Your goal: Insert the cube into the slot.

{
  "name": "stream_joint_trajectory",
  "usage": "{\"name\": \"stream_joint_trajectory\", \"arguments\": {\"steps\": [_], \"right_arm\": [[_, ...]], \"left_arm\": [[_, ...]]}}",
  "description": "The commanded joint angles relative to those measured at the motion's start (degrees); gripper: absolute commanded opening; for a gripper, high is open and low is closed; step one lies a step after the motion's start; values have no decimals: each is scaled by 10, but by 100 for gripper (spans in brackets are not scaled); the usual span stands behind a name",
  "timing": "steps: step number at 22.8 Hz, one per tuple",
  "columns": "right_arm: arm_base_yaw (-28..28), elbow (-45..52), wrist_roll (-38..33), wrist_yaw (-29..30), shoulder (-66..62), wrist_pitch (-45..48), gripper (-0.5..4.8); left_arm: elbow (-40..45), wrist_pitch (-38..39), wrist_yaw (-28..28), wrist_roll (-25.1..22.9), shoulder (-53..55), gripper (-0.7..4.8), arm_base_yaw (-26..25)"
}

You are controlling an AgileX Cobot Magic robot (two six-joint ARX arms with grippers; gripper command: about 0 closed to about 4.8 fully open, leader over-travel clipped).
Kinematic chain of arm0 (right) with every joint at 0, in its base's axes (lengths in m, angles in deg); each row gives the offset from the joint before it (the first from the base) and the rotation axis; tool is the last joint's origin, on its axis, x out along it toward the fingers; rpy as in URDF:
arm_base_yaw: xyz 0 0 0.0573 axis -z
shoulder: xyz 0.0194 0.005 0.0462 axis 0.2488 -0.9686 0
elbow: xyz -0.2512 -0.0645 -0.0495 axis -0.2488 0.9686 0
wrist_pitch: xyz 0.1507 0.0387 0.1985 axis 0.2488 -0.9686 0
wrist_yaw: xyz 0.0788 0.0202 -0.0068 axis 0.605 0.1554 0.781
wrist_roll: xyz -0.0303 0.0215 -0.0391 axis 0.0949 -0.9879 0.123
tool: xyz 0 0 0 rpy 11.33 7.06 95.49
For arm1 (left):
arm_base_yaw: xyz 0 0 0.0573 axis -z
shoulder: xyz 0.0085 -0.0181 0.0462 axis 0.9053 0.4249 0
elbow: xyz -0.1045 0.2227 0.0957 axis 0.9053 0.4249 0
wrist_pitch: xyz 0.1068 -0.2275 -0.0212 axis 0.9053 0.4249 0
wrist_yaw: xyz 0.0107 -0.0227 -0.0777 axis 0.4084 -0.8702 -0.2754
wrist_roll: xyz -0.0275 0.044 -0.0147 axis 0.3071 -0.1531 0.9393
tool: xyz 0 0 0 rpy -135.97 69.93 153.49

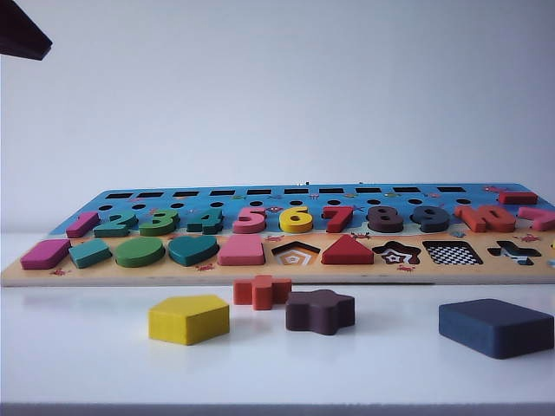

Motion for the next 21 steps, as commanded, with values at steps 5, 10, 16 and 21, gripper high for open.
{"name": "stream_joint_trajectory", "arguments": {"steps": [5,10,16,21], "right_arm": [[-71,-3,-42,14,-44,-17,371],[-151,-3,-73,-31,-73,-15,371],[-255,-3,-118,-102,-128,5,371],[-322,-3,-148,-143,-201,35,370]], "left_arm": [[-2,-8,-5,-3,0,10,0],[-2,-8,-5,-3,0,10,0],[-2,-8,-5,-3,0,9,0],[-2,-8,-5,-3,0,9,0]]}}
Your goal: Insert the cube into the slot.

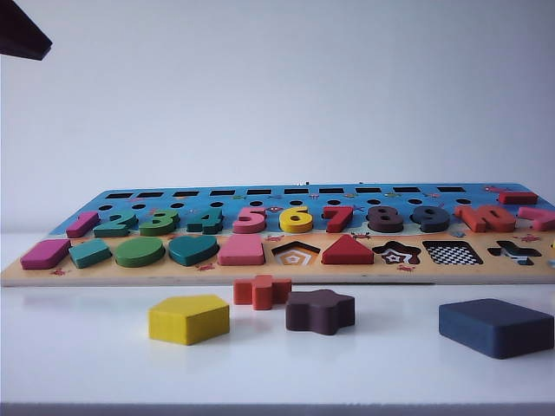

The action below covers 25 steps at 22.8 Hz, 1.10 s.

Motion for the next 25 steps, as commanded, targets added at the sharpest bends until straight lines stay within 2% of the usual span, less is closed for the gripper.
{"name": "stream_joint_trajectory", "arguments": {"steps": [1,16,25], "right_arm": [[-29,-3,-17,-23,-38,20,370],[-121,-2,-42,-66,-150,57,370],[-134,-1,-42,-70,-200,71,370]], "left_arm": [[-2,-9,-5,-3,0,9,0],[-2,-9,-5,-3,-1,10,0],[-2,-10,-5,-3,-1,9,0]]}}
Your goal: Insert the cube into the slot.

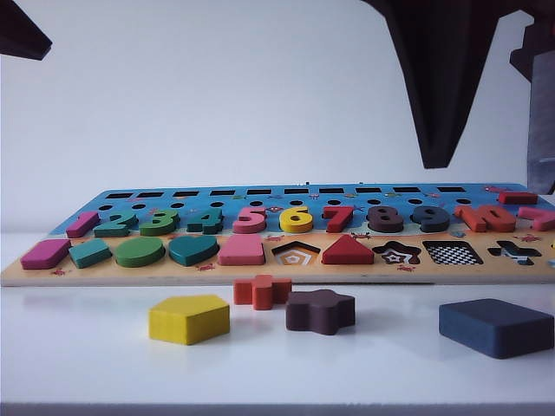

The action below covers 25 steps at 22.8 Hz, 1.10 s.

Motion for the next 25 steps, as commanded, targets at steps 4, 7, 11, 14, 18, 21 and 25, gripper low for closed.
{"name": "stream_joint_trajectory", "arguments": {"steps": [4,7,11,14,18,21,25], "right_arm": [[-4,-1,-1,-6,-46,12,369],[-4,0,-1,-8,-56,12,367],[-4,5,-2,-15,-61,12,364],[-4,17,-6,-14,-64,15,363],[-4,35,-19,-12,-67,38,363],[-4,38,-28,-13,-67,57,354],[-4,38,-34,-13,-69,64,339]], "left_arm": [[-2,-10,-5,-3,-1,10,0],[-2,-10,-5,-3,-1,9,0],[-2,-10,-5,-3,-1,9,0],[-2,-10,-5,-3,-1,9,0],[-2,-10,-5,-3,-1,10,0],[-2,-10,-5,-3,-1,9,0],[-2,-10,-5,-3,-1,9,0]]}}
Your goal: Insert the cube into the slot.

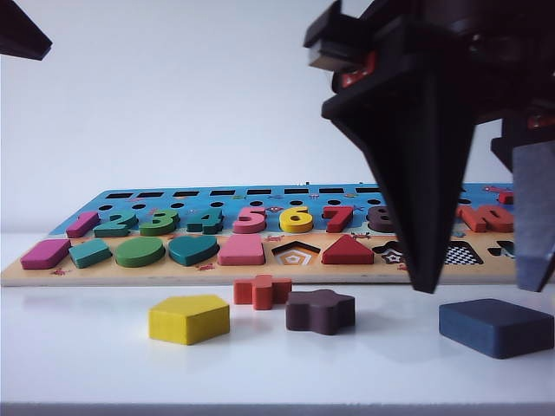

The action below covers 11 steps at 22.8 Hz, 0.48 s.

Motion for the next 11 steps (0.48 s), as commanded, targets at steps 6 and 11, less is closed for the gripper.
{"name": "stream_joint_trajectory", "arguments": {"steps": [6,11], "right_arm": [[-1,15,-18,-2,-3,21,301],[-1,27,-19,-2,-3,29,290]], "left_arm": [[-2,-10,-5,-3,-1,9,0],[-2,-10,-5,-3,-1,9,0]]}}
